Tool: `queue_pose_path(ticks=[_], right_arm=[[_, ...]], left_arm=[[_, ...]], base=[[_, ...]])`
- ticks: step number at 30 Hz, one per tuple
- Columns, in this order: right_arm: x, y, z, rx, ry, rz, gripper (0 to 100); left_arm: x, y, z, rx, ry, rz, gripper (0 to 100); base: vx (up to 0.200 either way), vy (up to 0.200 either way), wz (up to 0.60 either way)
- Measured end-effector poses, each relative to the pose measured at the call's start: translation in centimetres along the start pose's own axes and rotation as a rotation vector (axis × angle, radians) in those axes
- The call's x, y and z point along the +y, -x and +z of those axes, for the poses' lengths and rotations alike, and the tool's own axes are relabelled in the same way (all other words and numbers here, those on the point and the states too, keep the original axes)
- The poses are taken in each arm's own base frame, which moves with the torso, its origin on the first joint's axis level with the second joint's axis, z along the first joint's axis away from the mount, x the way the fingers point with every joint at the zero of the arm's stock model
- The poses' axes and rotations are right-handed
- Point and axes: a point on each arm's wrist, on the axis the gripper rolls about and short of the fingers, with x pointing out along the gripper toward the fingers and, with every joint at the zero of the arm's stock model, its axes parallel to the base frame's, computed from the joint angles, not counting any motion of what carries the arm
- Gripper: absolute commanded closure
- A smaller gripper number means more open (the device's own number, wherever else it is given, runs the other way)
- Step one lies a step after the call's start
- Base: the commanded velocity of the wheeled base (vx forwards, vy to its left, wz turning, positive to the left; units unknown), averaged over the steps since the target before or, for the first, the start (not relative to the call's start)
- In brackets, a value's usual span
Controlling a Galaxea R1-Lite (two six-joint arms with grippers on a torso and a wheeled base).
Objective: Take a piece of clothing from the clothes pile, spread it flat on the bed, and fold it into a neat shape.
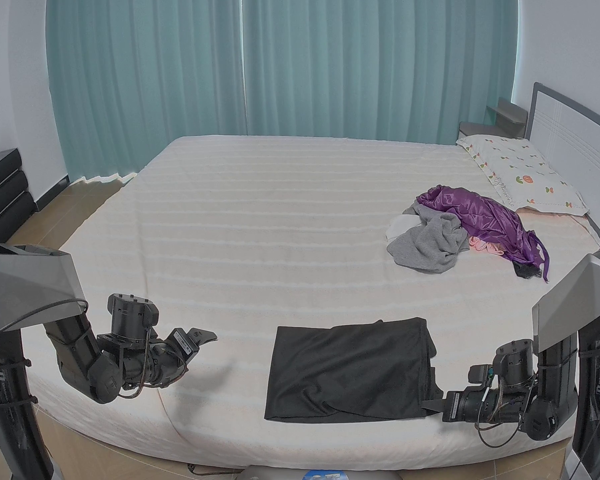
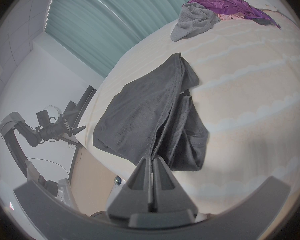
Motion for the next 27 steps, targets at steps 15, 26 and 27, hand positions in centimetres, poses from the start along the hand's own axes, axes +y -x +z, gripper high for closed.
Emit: queue_pose_path(ticks=[15, 26, 27], right_arm=[[-1.4, 1.4, -0.1, -0.004, 0.05, -0.055, 100], [-2.2, 1.9, 0.0, -0.009, 0.082, -0.081, 0], [-2.2, 1.9, 0.0, -0.01, 0.085, -0.083, 0]], left_arm=[[0.0, 0.0, 0.0, -0.001, 0.0, -0.001, 0], [0.0, 0.0, 0.0, -0.001, 0.0, -0.001, 0], [0.0, 0.0, 0.0, -0.001, 0.0, -0.001, 0]], base=[[0.0, 0.0, 0.0], [0.0, 0.0, 0.0], [0.0, 0.0, 0.0]])
